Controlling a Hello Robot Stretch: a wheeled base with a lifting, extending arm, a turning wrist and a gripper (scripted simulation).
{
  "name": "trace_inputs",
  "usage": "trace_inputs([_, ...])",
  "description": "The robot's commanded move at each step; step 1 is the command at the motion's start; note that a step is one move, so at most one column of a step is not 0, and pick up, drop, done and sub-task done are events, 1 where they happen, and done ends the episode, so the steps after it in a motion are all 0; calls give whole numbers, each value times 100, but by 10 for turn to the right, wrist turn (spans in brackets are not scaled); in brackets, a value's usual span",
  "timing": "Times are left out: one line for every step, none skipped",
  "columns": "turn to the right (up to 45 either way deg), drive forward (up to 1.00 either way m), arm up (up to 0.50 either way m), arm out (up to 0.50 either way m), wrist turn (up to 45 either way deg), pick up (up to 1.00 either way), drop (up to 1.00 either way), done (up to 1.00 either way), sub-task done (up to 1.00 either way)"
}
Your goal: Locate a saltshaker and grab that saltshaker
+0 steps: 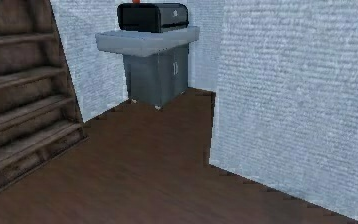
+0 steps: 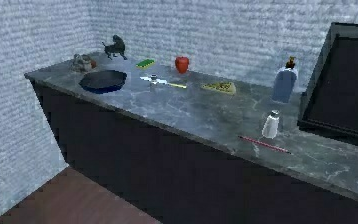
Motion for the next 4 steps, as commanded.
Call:
trace_inputs([-30, 0, 0, 0, 0, 0, 0, 0, 0])
trace_inputs([450, 0, 0, 0, 0, 0, 0, 0, 0])
trace_inputs([150, 0, 0, 0, 0, 0, 0, 0, 0])
trace_inputs([0, 80, 0, 0, 0, 0, 0, 0, 0])
